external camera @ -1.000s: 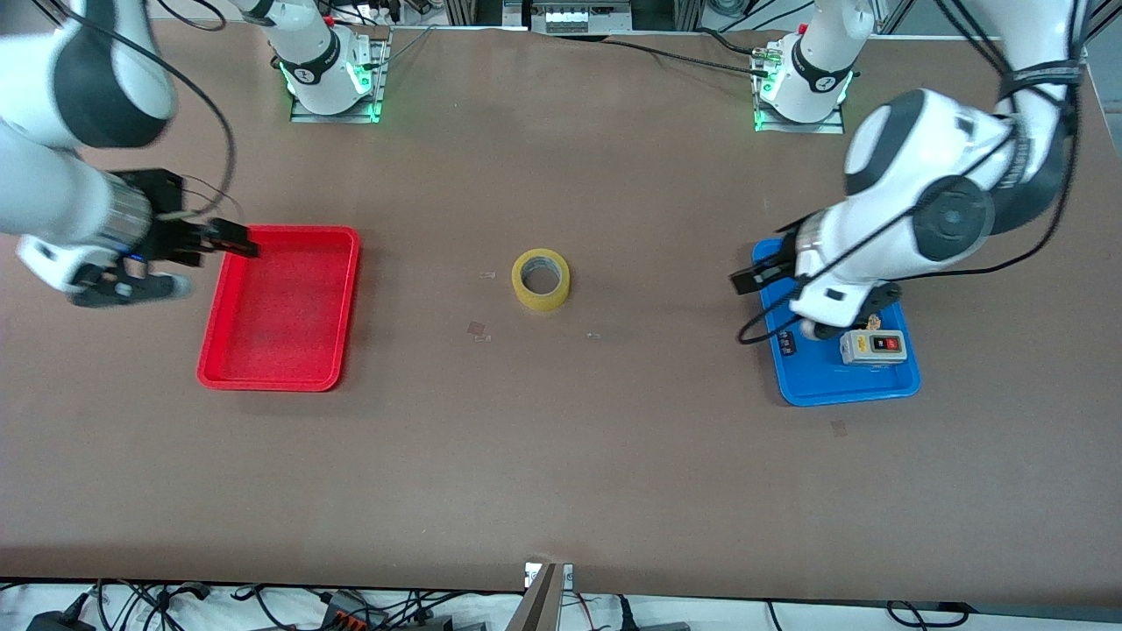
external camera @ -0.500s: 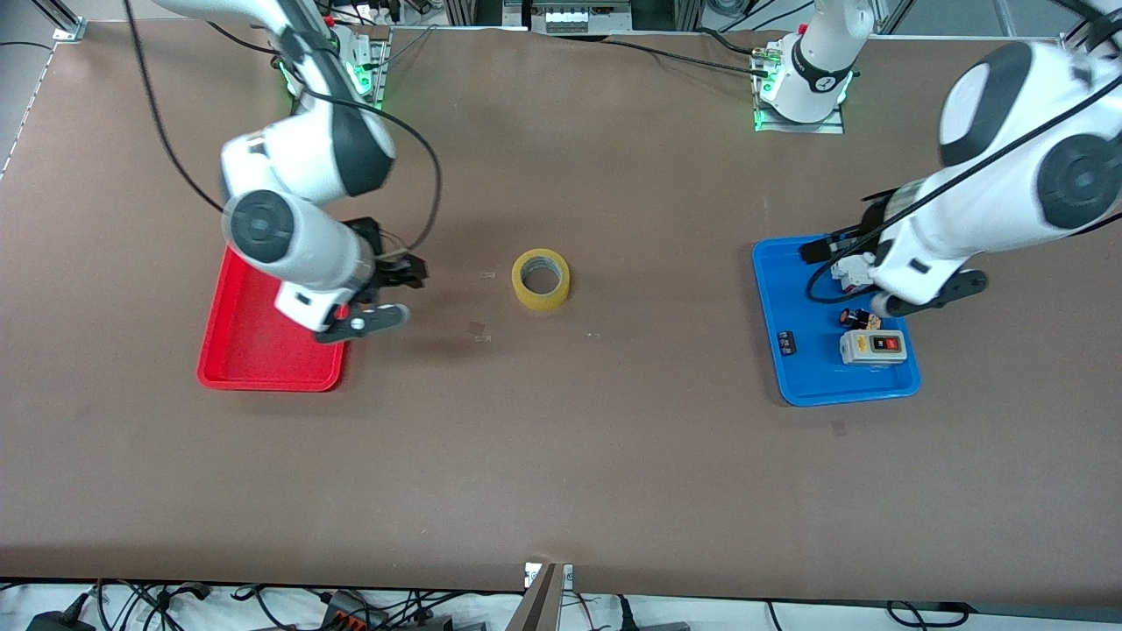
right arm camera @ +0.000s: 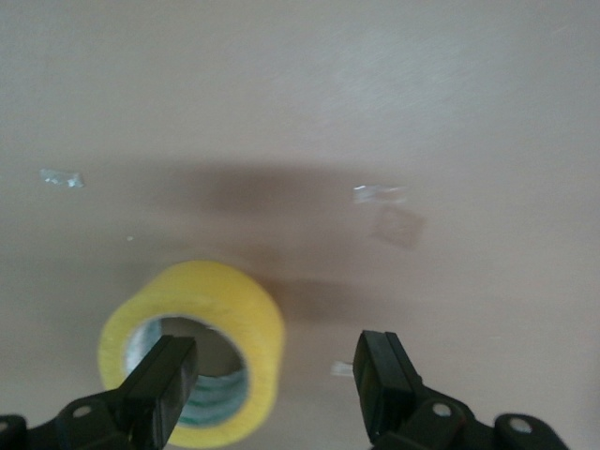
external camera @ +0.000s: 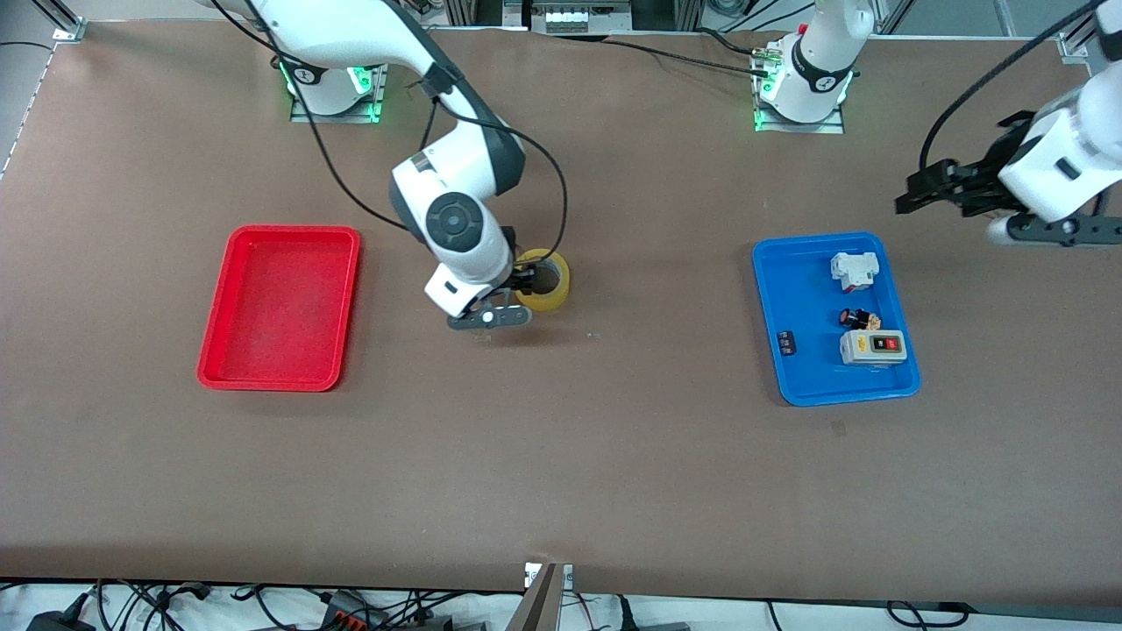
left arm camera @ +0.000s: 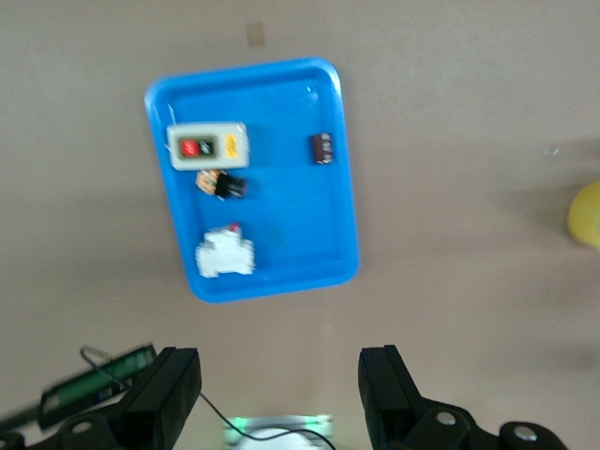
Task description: Place and move tape with both arms
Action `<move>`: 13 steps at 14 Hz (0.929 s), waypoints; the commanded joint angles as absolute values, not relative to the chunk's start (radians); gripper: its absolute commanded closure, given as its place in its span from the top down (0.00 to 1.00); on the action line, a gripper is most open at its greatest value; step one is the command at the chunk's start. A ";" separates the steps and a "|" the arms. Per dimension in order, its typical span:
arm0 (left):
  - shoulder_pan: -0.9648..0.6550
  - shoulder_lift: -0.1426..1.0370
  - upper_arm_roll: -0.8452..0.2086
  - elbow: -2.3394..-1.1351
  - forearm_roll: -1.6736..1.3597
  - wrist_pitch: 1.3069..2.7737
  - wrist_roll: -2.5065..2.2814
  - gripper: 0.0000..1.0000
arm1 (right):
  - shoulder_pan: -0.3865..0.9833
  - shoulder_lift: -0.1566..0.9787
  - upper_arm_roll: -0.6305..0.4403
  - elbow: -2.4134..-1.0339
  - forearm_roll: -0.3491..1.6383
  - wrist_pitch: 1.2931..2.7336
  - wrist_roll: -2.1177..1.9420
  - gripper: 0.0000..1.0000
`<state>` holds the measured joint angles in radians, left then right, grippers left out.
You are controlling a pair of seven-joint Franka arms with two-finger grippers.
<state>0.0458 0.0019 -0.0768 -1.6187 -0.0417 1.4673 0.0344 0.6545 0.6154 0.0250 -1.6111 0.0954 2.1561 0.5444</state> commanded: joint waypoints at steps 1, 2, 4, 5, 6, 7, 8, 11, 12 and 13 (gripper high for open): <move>0.032 -0.003 -0.069 -1.577 0.023 1.498 0.184 1.00 | 0.686 0.644 0.015 -1.591 0.106 2.157 0.575 1.00; 0.035 0.000 -0.069 -1.548 0.031 1.541 0.193 1.00 | 0.690 0.649 0.015 -1.597 0.104 2.154 0.575 1.00; 0.040 0.002 -0.069 -1.534 0.029 1.574 0.187 1.00 | 0.698 0.664 0.015 -1.606 0.104 2.149 0.574 1.00; 0.040 0.005 -0.069 -1.534 0.020 1.574 0.183 1.00 | 0.699 0.672 0.015 -1.611 0.104 2.142 0.575 1.00; 0.038 0.021 -0.068 -1.526 0.017 1.572 0.181 1.00 | 0.699 0.675 0.015 -1.612 0.106 2.131 0.575 1.00; 0.031 0.035 -0.067 -1.508 0.020 1.571 0.175 1.00 | 0.699 0.683 0.015 -1.611 0.106 2.125 0.575 1.00; 0.023 0.040 -0.061 -1.508 0.021 1.571 0.161 1.00 | 0.701 0.687 0.017 -1.611 0.107 2.123 0.575 1.00; 0.023 0.038 -0.054 -1.505 0.025 1.522 0.143 1.00 | 0.701 0.690 0.017 -1.612 0.109 2.121 0.572 1.00; 0.025 0.038 -0.051 -1.505 0.022 1.493 0.131 1.00 | 0.703 0.690 0.017 -1.612 0.109 2.120 0.572 0.98; 0.023 0.038 -0.048 -1.505 0.018 1.464 0.100 1.00 | 0.703 0.690 0.017 -1.612 0.109 2.114 0.571 0.83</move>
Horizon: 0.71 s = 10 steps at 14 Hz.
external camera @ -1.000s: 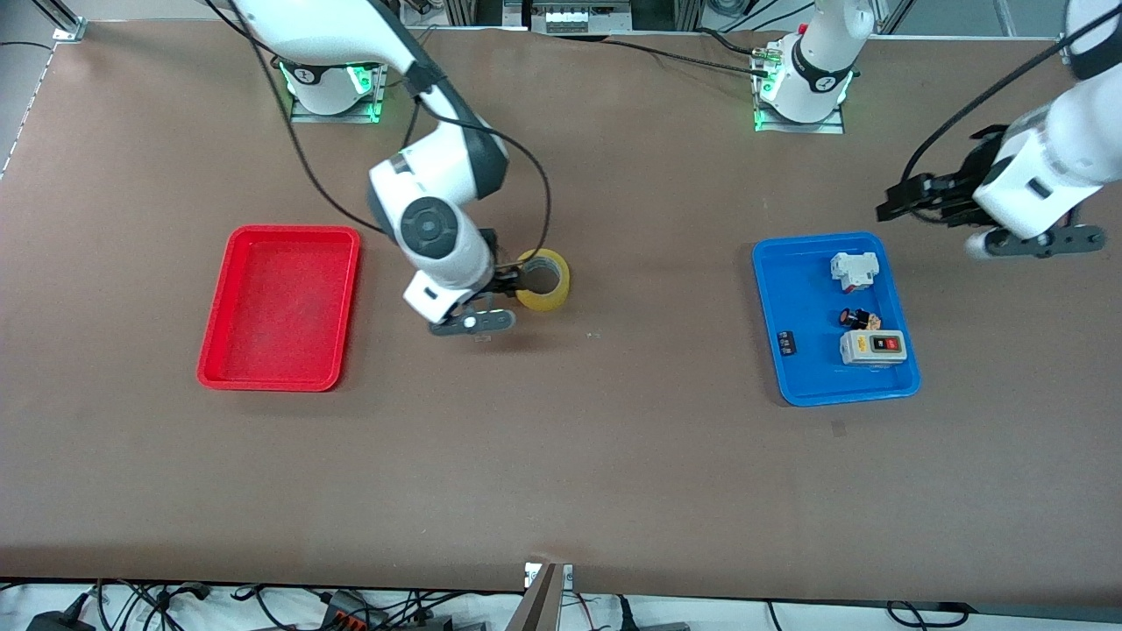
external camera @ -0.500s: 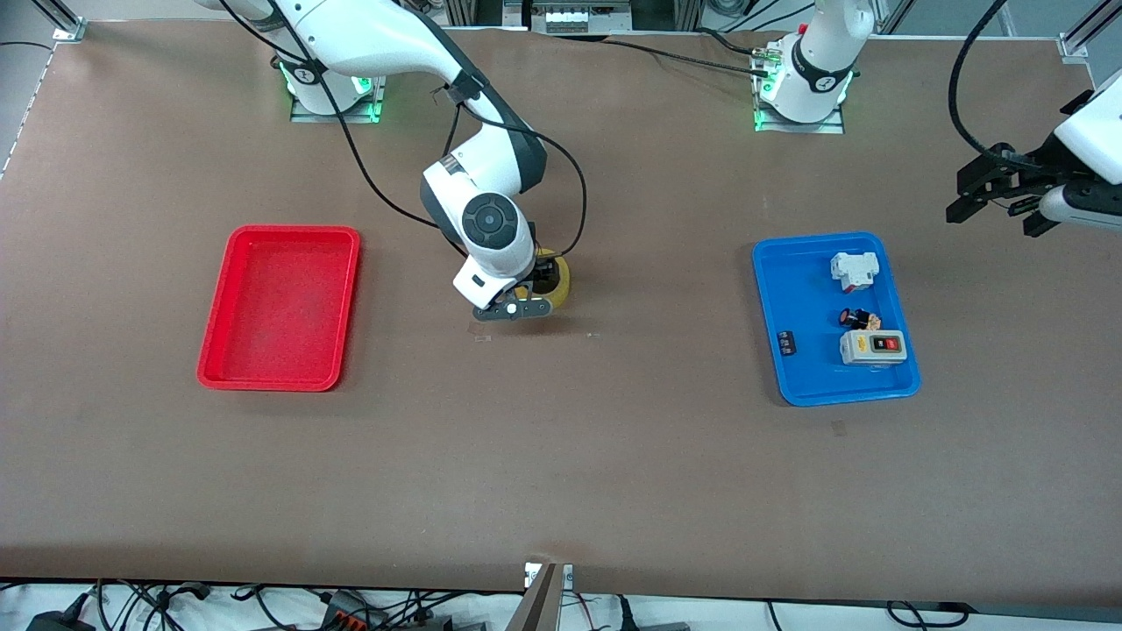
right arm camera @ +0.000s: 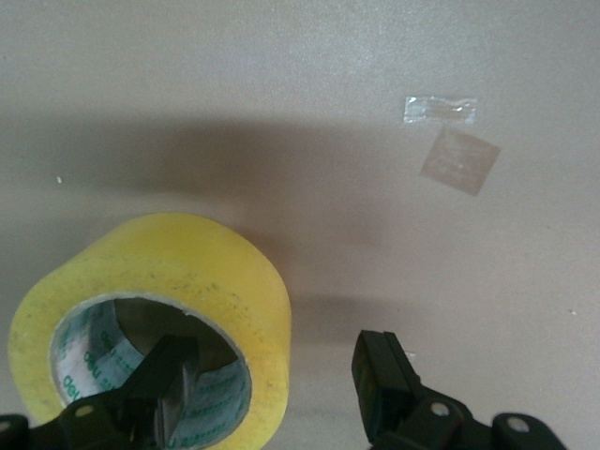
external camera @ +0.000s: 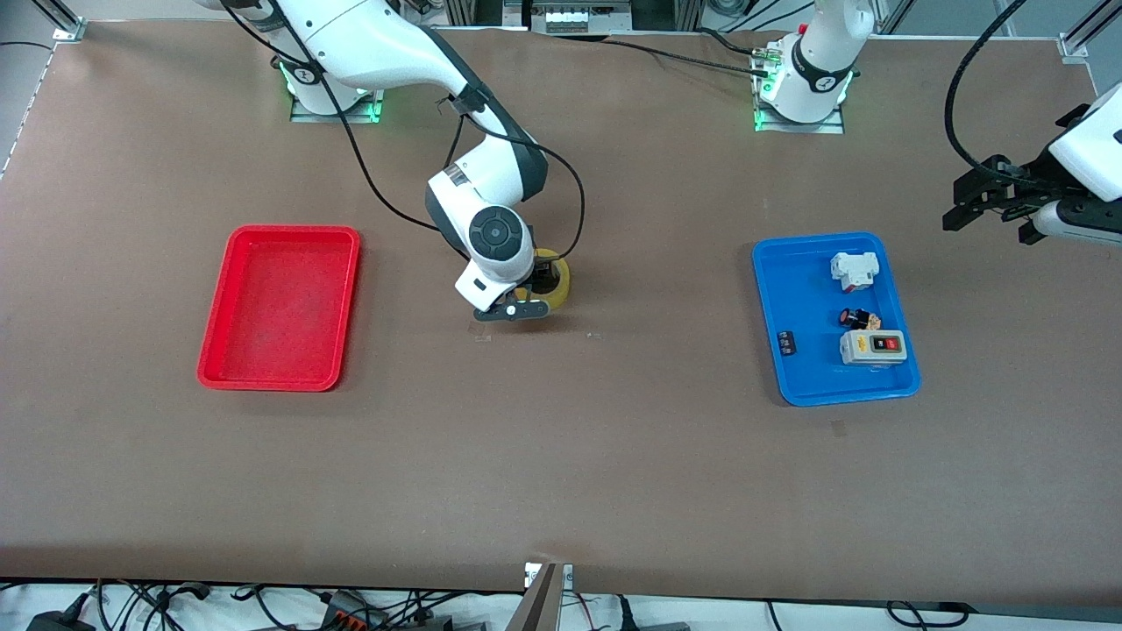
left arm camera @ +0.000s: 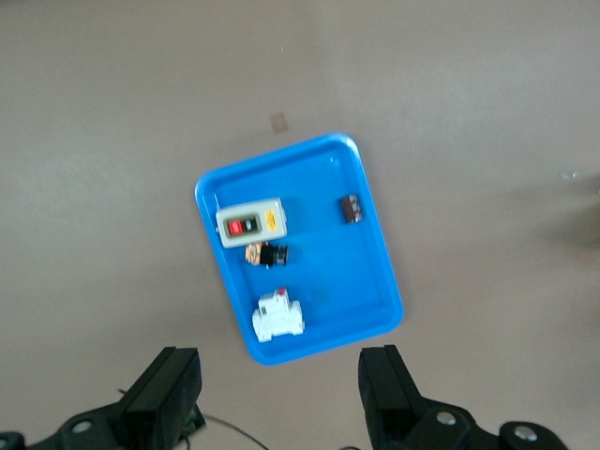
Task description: Place and move tape with both arms
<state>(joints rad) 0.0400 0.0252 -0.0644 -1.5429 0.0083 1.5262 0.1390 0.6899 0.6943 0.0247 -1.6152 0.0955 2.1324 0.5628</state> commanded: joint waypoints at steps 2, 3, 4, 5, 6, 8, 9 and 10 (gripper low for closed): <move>0.023 0.040 -0.048 -1.506 0.015 1.465 0.083 1.00 | 0.703 0.689 0.017 -1.611 0.109 2.109 0.577 0.28; 0.023 0.040 -0.046 -1.506 0.014 1.468 0.083 1.00 | 0.703 0.689 0.017 -1.611 0.109 2.106 0.595 0.17; 0.025 0.038 -0.046 -1.505 0.009 1.468 0.083 1.00 | 0.703 0.689 0.017 -1.611 0.109 2.103 0.610 0.10; 0.025 0.038 -0.045 -1.505 0.009 1.467 0.083 1.00 | 0.701 0.689 0.017 -1.611 0.110 2.102 0.614 0.01; 0.025 0.038 -0.044 -1.505 0.009 1.465 0.083 1.00 | 0.696 0.680 0.017 -1.611 0.110 2.100 0.624 0.00; 0.025 0.040 -0.043 -1.506 0.008 1.459 0.081 1.00 | 0.666 0.612 0.008 -1.603 0.110 2.044 0.630 0.00; 0.026 0.041 -0.044 -1.508 0.008 1.459 0.081 1.00 | 0.626 0.568 0.008 -1.600 0.110 2.027 0.624 0.00; 0.035 0.049 -0.044 -1.508 0.006 1.460 0.081 1.00 | 0.571 0.520 0.009 -1.601 0.110 2.004 0.620 0.00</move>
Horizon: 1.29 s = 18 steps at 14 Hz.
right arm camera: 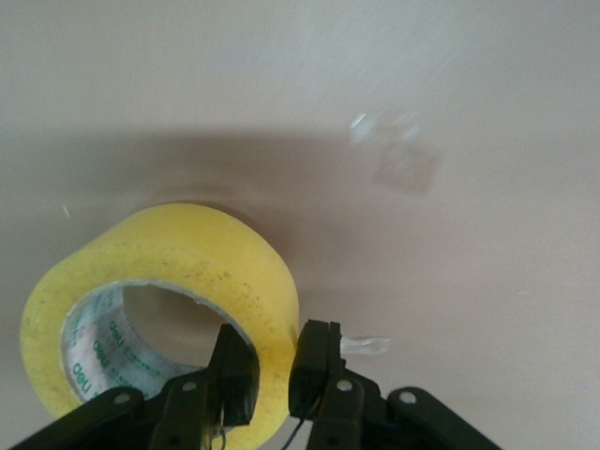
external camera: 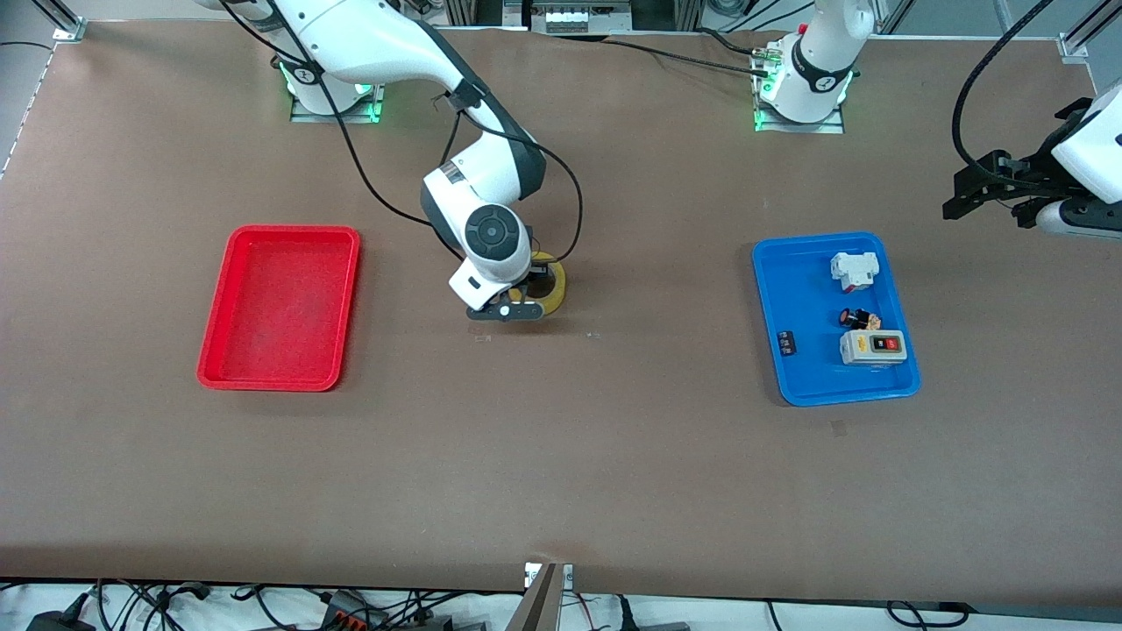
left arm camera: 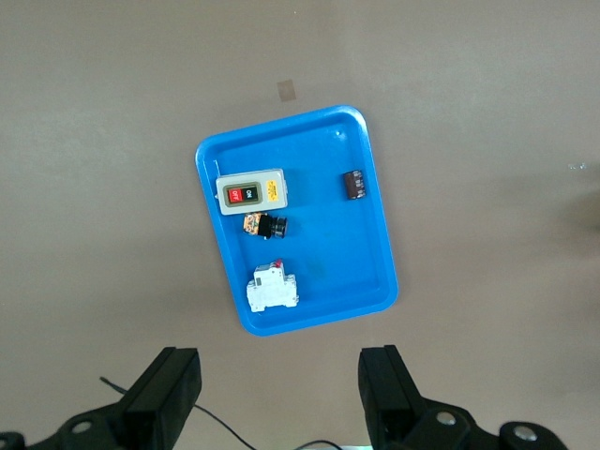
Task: Place and move tape with both arms
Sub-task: 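Carry the tape with the right gripper into the red tray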
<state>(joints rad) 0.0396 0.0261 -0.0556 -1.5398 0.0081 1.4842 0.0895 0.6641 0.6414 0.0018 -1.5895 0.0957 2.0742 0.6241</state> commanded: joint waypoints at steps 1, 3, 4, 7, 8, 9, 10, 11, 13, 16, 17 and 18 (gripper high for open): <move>0.035 0.051 -0.044 -1.508 0.002 1.460 0.081 1.00 | 0.519 0.478 0.006 -1.608 0.110 1.967 0.582 0.00; 0.037 0.051 -0.052 -1.506 0.002 1.460 0.080 1.00 | 0.374 0.448 0.005 -1.634 0.104 1.913 0.447 0.00; 0.037 0.051 -0.055 -1.506 0.002 1.459 0.080 1.00 | 0.301 0.445 0.005 -1.661 0.100 1.910 0.369 0.00; 0.037 0.049 -0.058 -1.503 0.000 1.459 0.080 1.00 | 0.117 0.420 0.002 -1.758 0.091 1.914 0.163 0.00; 0.037 0.048 -0.058 -1.503 0.000 1.459 0.080 1.00 | 0.082 0.404 -0.003 -1.791 0.062 1.925 0.119 0.00; 0.035 0.046 -0.060 -1.502 0.000 1.459 0.080 1.00 | 0.055 0.385 -0.009 -1.819 0.004 1.933 0.094 0.00; 0.035 0.043 -0.060 -1.502 0.000 1.457 0.078 1.00 | 0.029 0.373 -0.009 -1.854 -0.023 1.945 0.092 0.00; 0.035 0.040 -0.060 -1.502 0.002 1.456 0.078 1.00 | 0.005 0.356 -0.009 -1.902 -0.035 1.983 0.078 0.00; 0.035 0.040 -0.061 -1.500 0.000 1.456 0.078 1.00 | -0.037 0.328 -0.009 -2.012 -0.040 2.087 0.034 0.00; 0.035 0.043 -0.060 -1.479 0.002 1.456 0.080 1.00 | -0.048 0.302 -0.011 -2.129 -0.040 2.196 0.028 0.00; 0.037 0.044 -0.058 -1.482 0.002 1.456 0.080 1.00 | -0.048 0.302 -0.011 -2.147 -0.043 2.236 0.022 0.01; 0.035 0.046 -0.058 -1.482 0.002 1.456 0.078 1.00 | -0.048 0.304 -0.011 -2.154 -0.048 2.252 0.020 0.02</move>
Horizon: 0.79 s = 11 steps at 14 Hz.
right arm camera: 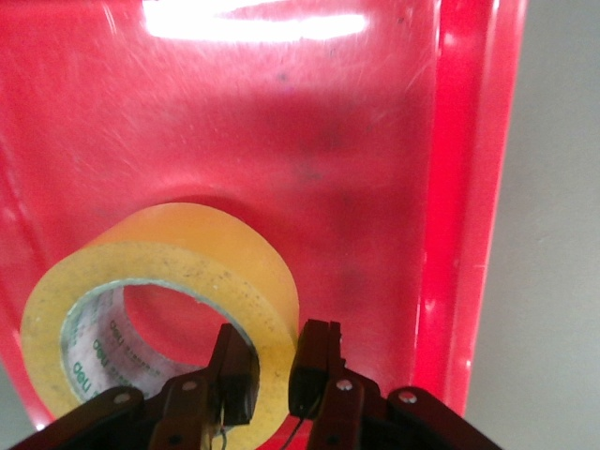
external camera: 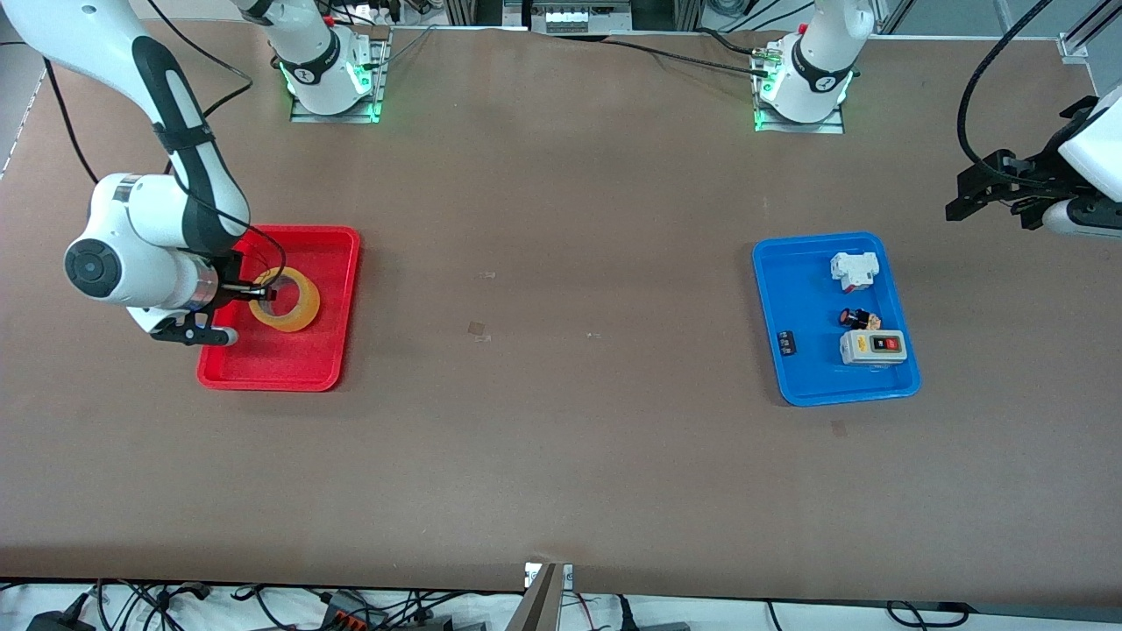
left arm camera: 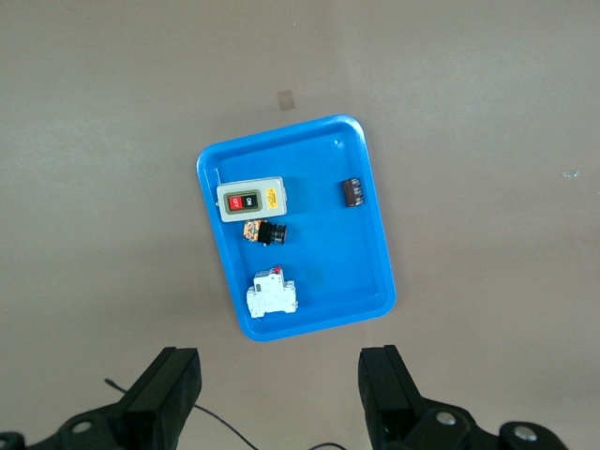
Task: Place and move tape with both arms
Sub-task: 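Carry the tape with the right gripper into the red tray, then open the right gripper and lift it away from the tape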
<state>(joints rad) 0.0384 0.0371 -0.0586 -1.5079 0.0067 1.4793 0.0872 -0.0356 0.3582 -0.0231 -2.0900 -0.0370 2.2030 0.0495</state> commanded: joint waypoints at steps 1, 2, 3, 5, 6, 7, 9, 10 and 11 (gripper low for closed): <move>0.038 0.046 -0.058 -1.482 0.002 1.456 0.075 1.00 | -0.049 0.311 -0.011 -2.152 -0.070 2.263 0.021 0.07; 0.040 0.045 -0.058 -1.482 0.002 1.456 0.075 1.00 | -0.048 0.317 -0.011 -2.151 -0.087 2.288 0.023 0.30; 0.040 0.044 -0.058 -1.482 0.000 1.456 0.077 1.00 | -0.049 0.325 -0.011 -2.148 -0.089 2.301 0.040 0.73; 0.037 0.041 -0.060 -1.479 0.000 1.448 0.075 1.00 | -0.041 0.296 -0.011 -2.129 -0.091 2.274 0.037 1.00; 0.037 0.043 -0.060 -1.476 0.000 1.444 0.075 1.00 | -0.038 0.269 -0.009 -2.109 -0.091 2.225 0.037 1.00; 0.038 0.043 -0.060 -1.476 0.000 1.443 0.075 1.00 | -0.038 0.241 -0.002 -2.059 -0.091 2.133 0.040 1.00; 0.038 0.040 -0.060 -1.473 0.000 1.440 0.075 1.00 | -0.031 0.222 0.003 -1.888 -0.089 1.911 0.038 1.00; 0.040 0.038 -0.060 -1.473 0.000 1.437 0.074 1.00 | -0.028 0.232 0.003 -1.761 -0.083 1.775 0.041 1.00; 0.040 0.038 -0.060 -1.473 0.000 1.419 0.077 1.00 | -0.023 0.245 0.003 -1.632 -0.077 1.653 0.034 1.00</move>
<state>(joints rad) 0.0389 0.0370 -0.0582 -1.5009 0.0066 1.4621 0.0845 -0.0268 0.2228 -0.0037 -1.8560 -0.0812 1.8625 0.0490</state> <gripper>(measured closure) 0.000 0.000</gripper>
